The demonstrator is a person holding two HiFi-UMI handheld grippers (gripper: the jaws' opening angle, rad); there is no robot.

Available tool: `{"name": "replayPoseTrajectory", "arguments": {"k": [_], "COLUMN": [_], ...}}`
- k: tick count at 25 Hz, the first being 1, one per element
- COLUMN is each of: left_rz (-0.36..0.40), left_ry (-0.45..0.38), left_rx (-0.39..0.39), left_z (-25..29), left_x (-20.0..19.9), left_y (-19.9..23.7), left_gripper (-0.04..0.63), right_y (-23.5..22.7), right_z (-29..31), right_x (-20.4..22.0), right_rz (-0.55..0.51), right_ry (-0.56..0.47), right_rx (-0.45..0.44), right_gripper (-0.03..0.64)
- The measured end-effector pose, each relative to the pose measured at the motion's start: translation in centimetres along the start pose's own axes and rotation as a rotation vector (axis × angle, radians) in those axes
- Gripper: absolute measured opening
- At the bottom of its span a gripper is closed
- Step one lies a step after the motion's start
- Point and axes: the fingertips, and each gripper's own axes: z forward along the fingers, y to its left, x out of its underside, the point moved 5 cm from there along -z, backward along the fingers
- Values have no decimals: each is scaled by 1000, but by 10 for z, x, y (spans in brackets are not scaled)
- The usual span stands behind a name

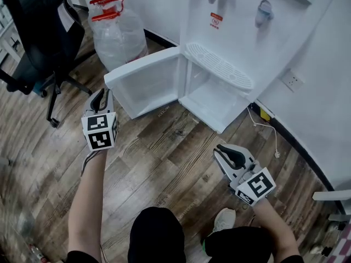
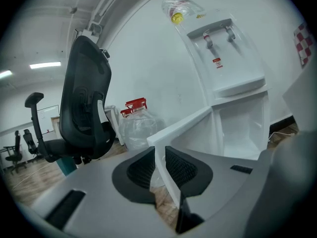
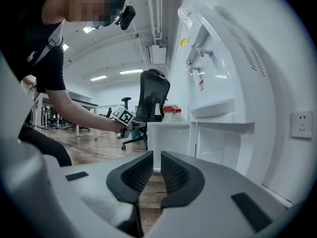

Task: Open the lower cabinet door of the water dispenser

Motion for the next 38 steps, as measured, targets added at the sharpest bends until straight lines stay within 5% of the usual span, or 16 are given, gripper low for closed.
{"name": "replayPoseTrajectory", "arguments": {"k": [10, 23, 38], "left_rz": [-43, -67, -129], "left_ry": [-41, -102, -69], "left_rx": [124, 421, 626], "left_z": [-41, -70, -93], "left_x": [6, -15, -21], "left_y": [-45, -188, -285], "left_gripper": [66, 43, 15], "right_y": [-10, -37, -56], "right_z": [-16, -77, -128], "right_x": [-6, 3, 27], "right_rz": [2, 79, 196], "right_ry": [-16, -58, -88], "right_rx": [41, 179, 259], "right_gripper": [52, 35, 23]}}
